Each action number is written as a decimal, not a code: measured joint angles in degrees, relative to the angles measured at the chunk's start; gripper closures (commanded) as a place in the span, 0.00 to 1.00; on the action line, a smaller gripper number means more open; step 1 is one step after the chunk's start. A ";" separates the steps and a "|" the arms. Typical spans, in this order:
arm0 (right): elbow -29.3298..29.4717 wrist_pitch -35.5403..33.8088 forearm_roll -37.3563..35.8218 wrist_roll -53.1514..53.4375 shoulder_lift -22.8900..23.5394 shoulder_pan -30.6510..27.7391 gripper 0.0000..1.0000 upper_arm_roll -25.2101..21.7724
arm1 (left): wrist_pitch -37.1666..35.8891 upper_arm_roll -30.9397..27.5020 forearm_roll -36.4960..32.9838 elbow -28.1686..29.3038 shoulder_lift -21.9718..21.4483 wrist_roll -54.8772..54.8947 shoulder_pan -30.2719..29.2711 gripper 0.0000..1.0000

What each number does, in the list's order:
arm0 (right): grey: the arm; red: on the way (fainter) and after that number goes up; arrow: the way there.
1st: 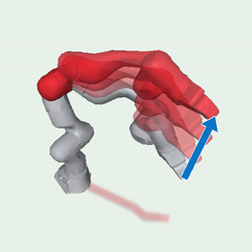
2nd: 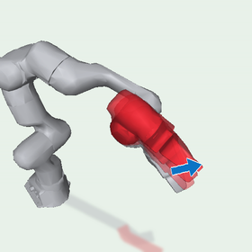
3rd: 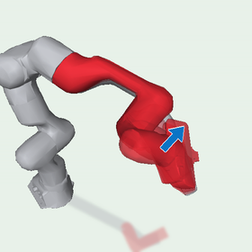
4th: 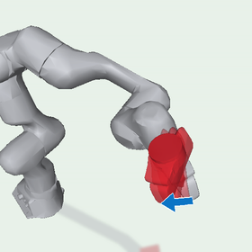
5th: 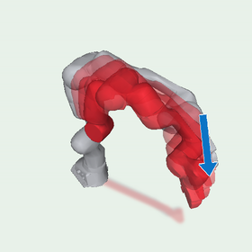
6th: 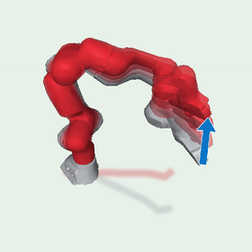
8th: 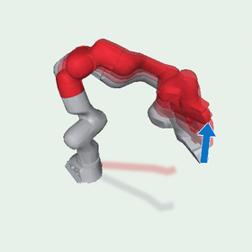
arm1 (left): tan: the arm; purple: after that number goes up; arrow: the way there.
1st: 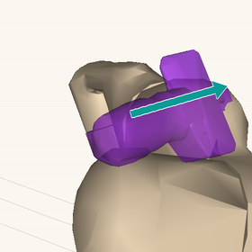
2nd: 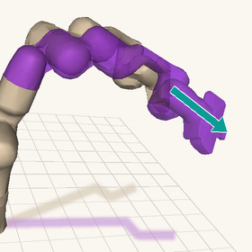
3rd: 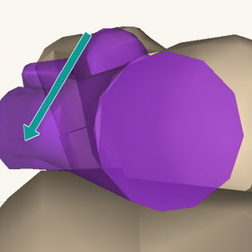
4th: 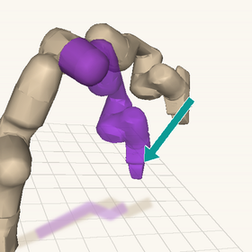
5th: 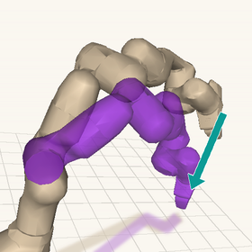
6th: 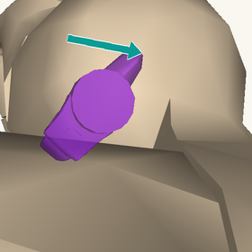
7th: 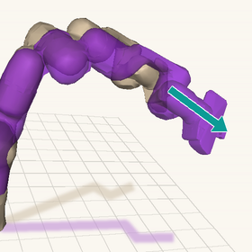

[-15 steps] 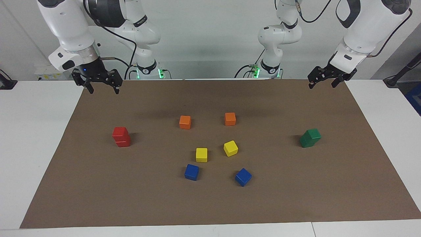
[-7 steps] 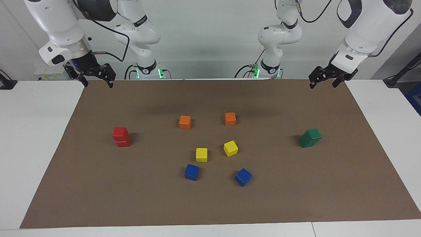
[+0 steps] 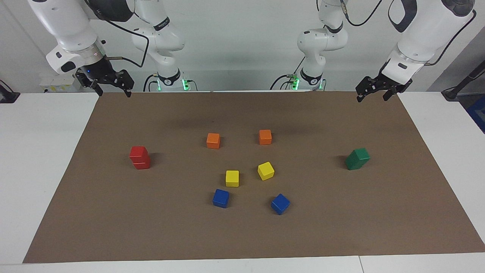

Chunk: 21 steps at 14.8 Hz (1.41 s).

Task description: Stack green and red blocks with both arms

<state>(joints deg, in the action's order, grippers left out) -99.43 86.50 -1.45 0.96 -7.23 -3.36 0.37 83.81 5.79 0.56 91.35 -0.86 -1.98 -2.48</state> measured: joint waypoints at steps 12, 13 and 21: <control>-0.22 2.30 0.00 0.00 -0.01 -0.11 0.00 -0.32 | 0.00 0.00 0.00 0.00 0.00 0.00 0.00 0.00; -0.40 2.42 0.00 0.00 -0.01 -0.11 0.00 -0.32 | 0.00 0.00 0.00 0.00 0.00 0.00 0.00 0.00; -1.05 2.51 0.00 0.01 0.00 -0.19 0.00 -0.39 | 0.00 0.00 0.00 0.00 0.00 0.00 0.00 0.00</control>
<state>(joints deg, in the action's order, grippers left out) -100.47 89.01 -1.45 0.97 -7.24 -3.54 -0.02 83.81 5.79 0.56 91.35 -0.87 -1.98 -2.48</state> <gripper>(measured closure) 0.000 0.000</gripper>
